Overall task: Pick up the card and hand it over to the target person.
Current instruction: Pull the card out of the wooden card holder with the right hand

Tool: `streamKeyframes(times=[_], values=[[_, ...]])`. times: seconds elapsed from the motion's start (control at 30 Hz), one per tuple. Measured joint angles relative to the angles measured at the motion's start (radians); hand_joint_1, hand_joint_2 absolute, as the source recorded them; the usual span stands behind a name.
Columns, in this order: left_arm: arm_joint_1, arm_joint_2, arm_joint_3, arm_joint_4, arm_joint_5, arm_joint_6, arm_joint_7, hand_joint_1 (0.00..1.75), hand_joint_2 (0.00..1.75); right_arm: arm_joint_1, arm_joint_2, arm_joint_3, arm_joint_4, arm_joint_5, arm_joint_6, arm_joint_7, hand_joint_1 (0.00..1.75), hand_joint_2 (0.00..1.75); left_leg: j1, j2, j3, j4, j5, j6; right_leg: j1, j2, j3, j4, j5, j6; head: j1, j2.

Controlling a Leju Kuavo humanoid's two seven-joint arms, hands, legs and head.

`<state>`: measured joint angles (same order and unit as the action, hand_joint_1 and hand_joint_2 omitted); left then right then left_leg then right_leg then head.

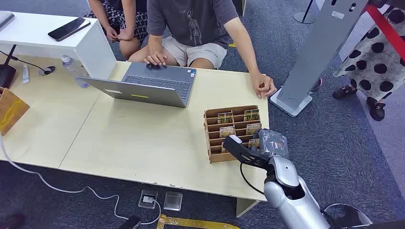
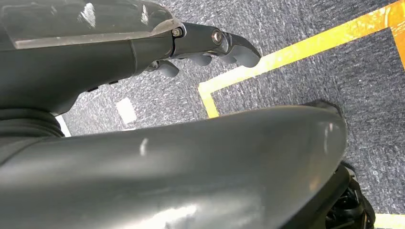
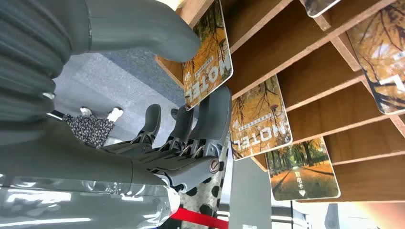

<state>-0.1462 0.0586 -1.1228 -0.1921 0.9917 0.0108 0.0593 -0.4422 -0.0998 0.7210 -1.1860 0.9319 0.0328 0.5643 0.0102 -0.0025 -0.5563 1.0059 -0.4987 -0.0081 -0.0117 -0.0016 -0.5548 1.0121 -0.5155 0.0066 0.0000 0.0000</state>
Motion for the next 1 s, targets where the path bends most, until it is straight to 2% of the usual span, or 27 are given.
streamKeyframes(times=[0.23, 0.4, 0.57, 0.67, 0.77, 1.0], values=[[-0.003, 0.0, -0.004, 0.0, -0.004, -0.001, 0.001, 0.0, 0.0, 0.005, -0.006, -0.003, -0.006, -0.005, -0.012, -0.003, 0.96, 1.75, 0.0, -0.001, -0.001, 0.003, -0.001, 0.0, 0.0, -0.001, -0.001, 0.003, -0.002, 0.0, 0.0, 0.0], [-0.003, 0.001, -0.004, 0.0, -0.005, -0.002, 0.002, 0.0, 0.0, 0.004, -0.008, -0.002, -0.011, -0.006, -0.016, -0.005, 1.19, 1.75, 0.0, -0.001, -0.002, 0.003, -0.002, 0.0, 0.0, -0.001, -0.002, 0.003, -0.002, 0.0, 0.0, 0.0], [-0.002, 0.0, -0.003, 0.001, -0.003, -0.001, 0.002, 0.0, 0.0, 0.003, -0.007, -0.001, -0.01, -0.006, -0.016, -0.005, 1.58, 1.75, 0.0, -0.001, -0.002, 0.003, -0.001, 0.0, 0.0, -0.001, -0.001, 0.003, -0.002, 0.0, 0.0, 0.0], [-0.002, 0.0, -0.002, 0.001, -0.003, 0.0, 0.002, 0.0, 0.0, 0.003, -0.007, 0.0, -0.01, -0.006, -0.016, -0.005, 1.69, 1.75, 0.0, -0.001, -0.001, 0.002, -0.001, 0.0, 0.0, -0.001, -0.001, 0.002, -0.001, 0.0, 0.0, 0.0], [0.0, 0.001, 0.008, 0.0, 0.007, 0.001, -0.003, 0.0, 0.0, 0.004, -0.009, 0.0, -0.011, -0.007, -0.016, -0.005, 1.75, 1.75, 0.0, -0.001, -0.001, 0.002, -0.001, 0.0, 0.0, -0.001, -0.001, 0.002, -0.001, 0.0, 0.0, 0.0], [0.003, 0.004, 0.031, 0.0, 0.027, 0.01, -0.011, 0.0, 0.0, 0.011, -0.014, -0.001, -0.021, -0.01, -0.015, -0.005, 1.75, 1.75, 0.0, 0.0, 0.0, -0.001, 0.0, 0.0, 0.0, -0.001, 0.0, -0.001, 0.0, 0.0, 0.0, 0.0]])
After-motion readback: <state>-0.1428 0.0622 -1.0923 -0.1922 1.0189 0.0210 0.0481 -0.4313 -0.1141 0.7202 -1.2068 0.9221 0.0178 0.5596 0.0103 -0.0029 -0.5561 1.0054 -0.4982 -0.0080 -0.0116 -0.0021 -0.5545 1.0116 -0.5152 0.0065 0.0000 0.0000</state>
